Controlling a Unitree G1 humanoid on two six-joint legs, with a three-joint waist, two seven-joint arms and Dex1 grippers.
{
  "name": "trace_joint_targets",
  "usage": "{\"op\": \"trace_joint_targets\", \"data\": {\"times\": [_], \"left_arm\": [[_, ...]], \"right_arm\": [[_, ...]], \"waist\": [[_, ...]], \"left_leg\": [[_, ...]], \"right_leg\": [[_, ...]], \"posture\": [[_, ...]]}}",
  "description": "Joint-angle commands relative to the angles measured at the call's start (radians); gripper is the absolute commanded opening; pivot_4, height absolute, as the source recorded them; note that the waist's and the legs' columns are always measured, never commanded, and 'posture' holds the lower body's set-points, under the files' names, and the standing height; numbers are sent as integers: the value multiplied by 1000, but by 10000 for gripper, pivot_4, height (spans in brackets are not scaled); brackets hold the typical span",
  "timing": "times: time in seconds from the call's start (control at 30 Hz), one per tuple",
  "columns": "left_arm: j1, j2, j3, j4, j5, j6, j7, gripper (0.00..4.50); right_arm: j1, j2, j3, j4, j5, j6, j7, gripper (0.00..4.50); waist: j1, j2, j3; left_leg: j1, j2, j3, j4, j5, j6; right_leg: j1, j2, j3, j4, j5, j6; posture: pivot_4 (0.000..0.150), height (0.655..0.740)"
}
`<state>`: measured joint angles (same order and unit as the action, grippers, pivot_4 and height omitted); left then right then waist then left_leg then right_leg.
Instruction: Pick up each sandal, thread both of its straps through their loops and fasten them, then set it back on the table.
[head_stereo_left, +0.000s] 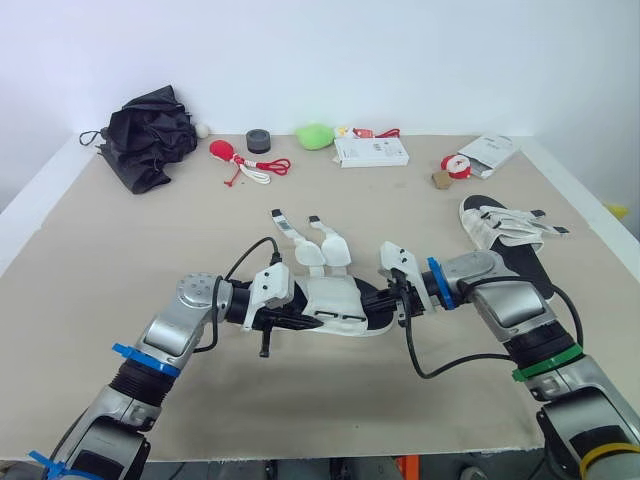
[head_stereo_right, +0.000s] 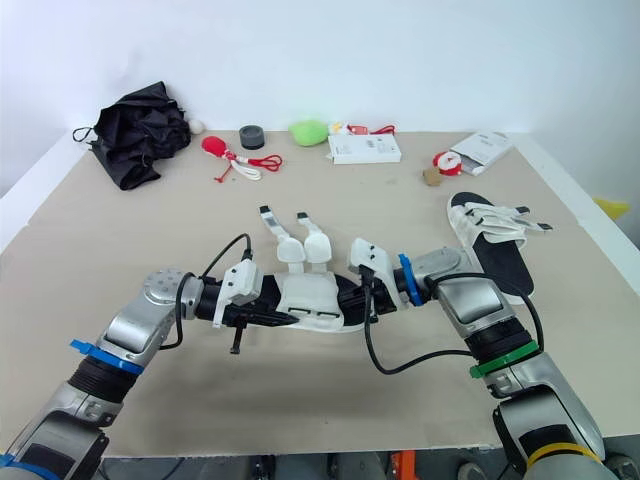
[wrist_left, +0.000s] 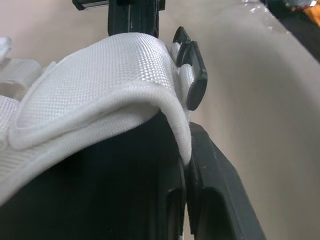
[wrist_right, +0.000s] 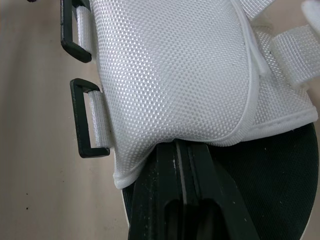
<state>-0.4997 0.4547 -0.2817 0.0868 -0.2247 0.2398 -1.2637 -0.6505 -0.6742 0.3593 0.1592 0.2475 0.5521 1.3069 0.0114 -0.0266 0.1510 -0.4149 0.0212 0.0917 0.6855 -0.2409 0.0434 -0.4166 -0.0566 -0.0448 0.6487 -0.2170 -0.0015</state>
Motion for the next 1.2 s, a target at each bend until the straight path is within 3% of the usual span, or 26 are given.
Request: {"op": "trace_joint_targets", "data": {"times": [0.03,0.2,0.23,0.37,0.47,0.7,0.93,1.03,1.2], "left_arm": [[-12,39,18,-34,-39,16,-50,17886],[4,158,43,-113,-142,187,-146,41639],[4,184,50,-124,-155,222,-152,44042],[-50,283,139,-93,-271,460,-159,44042],[-136,265,214,17,-334,608,-90,44042],[-331,84,391,456,-351,810,225,44042],[-398,-51,483,601,-379,893,378,44042],[-448,-121,587,694,-409,896,491,44042],[-478,-171,639,786,-385,844,595,44042]], "right_arm": [[42,-15,54,64,-67,41,-10,0],[39,-10,51,63,-65,39,-8,0],[38,-10,50,65,-65,37,-7,0],[41,-3,44,68,-60,26,-2,0],[41,3,40,71,-58,22,-3,0],[42,13,40,72,-64,9,-7,0],[44,17,31,61,-59,16,-14,0],[48,16,25,48,-53,26,-18,0],[54,13,17,34,-49,36,-28,0]], "waist": [[0,0,0],[-1,0,0],[-1,0,0],[-1,-1,1],[2,-2,0],[-2,-3,0],[-4,-4,1],[-3,-5,1],[-4,-5,1]], "left_leg": [[0,0,0,0,0,0],[0,0,0,0,0,0],[0,0,0,0,0,0],[0,0,0,0,0,0],[0,1,-1,0,0,0],[1,1,-1,0,1,0],[1,1,-2,0,0,-1],[2,1,-2,0,1,-2],[1,1,-2,-1,1,-4]], "right_leg": [[0,0,0,0,0,0],[-1,-1,-1,0,0,0],[-1,-1,-1,0,0,-1],[-4,-1,-2,0,-1,1],[-3,-1,-4,-1,-4,6],[3,-1,-5,-1,-2,13],[3,-2,-5,-1,-2,12],[3,-3,-5,-1,-1,10],[2,-3,-5,-1,3,4]], "posture": [[1500,7400],[1500,7400],[1500,7400],[1500,7400],[1500,7400],[1500,7400],[1500,7400],[1500,7400],[1500,7400]]}}
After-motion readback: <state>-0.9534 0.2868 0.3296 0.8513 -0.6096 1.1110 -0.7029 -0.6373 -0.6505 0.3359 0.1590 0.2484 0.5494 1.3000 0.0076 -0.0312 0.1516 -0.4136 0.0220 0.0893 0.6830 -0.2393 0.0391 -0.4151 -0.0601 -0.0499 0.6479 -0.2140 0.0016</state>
